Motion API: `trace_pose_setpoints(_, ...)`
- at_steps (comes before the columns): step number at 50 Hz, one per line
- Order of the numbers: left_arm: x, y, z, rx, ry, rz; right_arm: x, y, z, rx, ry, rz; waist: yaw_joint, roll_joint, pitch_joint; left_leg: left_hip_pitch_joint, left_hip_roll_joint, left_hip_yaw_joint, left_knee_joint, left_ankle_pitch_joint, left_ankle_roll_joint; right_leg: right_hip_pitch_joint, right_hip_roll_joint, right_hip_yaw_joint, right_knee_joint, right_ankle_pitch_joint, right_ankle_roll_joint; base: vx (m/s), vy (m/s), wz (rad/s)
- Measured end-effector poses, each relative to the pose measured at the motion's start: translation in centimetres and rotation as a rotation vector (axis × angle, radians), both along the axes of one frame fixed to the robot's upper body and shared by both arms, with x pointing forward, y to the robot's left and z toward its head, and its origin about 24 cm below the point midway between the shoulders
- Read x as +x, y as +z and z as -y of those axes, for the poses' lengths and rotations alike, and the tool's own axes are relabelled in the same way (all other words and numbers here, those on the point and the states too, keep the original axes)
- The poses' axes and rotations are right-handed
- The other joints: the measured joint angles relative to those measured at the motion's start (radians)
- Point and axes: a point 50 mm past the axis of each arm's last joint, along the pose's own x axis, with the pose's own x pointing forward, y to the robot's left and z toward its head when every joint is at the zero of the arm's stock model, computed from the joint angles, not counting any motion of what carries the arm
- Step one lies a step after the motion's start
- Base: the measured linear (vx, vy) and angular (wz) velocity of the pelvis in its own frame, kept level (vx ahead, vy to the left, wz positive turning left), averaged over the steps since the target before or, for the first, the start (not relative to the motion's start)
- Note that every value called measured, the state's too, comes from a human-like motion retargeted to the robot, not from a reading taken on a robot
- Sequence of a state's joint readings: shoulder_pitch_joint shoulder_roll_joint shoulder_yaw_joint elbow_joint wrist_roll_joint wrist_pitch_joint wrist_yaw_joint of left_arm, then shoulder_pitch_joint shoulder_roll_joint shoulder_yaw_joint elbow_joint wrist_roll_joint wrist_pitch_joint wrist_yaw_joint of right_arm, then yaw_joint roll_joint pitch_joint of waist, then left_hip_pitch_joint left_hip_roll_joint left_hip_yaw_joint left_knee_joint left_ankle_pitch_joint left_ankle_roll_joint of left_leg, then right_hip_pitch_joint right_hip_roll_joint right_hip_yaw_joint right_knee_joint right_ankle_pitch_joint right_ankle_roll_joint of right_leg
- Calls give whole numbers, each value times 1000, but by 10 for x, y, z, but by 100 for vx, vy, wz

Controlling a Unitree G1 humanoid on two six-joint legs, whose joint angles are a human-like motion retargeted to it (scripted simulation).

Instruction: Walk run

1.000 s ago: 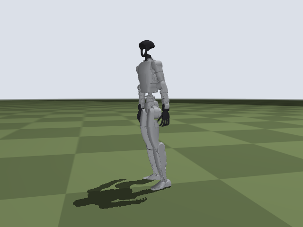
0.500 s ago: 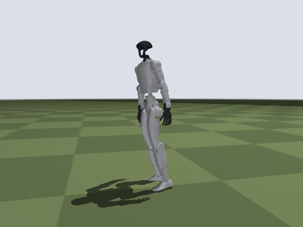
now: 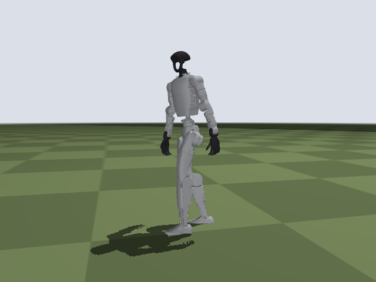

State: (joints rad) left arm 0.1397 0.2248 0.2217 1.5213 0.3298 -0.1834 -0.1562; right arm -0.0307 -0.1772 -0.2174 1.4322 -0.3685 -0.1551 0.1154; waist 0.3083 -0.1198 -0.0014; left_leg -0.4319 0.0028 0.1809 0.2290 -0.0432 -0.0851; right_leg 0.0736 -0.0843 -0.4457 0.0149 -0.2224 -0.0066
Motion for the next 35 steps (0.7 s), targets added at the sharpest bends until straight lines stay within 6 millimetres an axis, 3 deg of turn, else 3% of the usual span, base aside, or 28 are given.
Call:
trace_pose_setpoints(8, -1, 0, 0, -1, -2, -13, 16, 2, -5, 8, 78, 33, -3, -10, -18, 14, -31, -63, 1, 43, 14, 52, -18, -35, 18, -5, 75, 37, 9, -15)
trace_pose_setpoints(13, -4, -1, 5, -22, -12, -32, 2, -1, -7, 5, 125, -9, 23, -17, -36, 34, -48, -79, 59, 19, 66, 73, -69, 29, 74, 47, 165, 51, 20, -63)
trace_pose_setpoints(18, 11, -3, 8, -22, -80, -21, -24, -4, -4, -15, 108, -80, 35, 26, -53, 112, -32, -50, 39, -39, 127, 59, -97, 34, 219, 203, 236, 44, 21, -36)
trace_pose_setpoints(23, 46, -3, 11, -30, -124, 58, -42, -6, -3, -57, 105, -139, 31, 94, -58, 203, 12, -96, -3, -85, 139, -99, -134, 57, 611, 386, 194, 35, 12, -47)
trace_pose_setpoints(27, 84, 1, 7, -32, -153, 150, -52, -7, -7, -50, 98, -170, 5, 89, -51, 255, 1, -95, -50, -99, 153, -280, -195, 50, 859, 268, 182, 32, 3, -16)
trace_pose_setpoints(30, 110, 6, 6, -26, -171, 217, -61, -8, -12, -23, 98, -207, -33, 74, -44, 294, -18, -98, -94, -101, 153, -388, -171, 61, 842, 217, 168, 33, -4, 33)
trace_pose_setpoints(35, 145, 14, 8, -36, -179, 318, -76, -8, -14, -14, 115, -251, -108, 60, -29, 363, -54, -130, -139, -121, 158, -484, -124, 62, 517, 168, 77, 39, -8, 43)
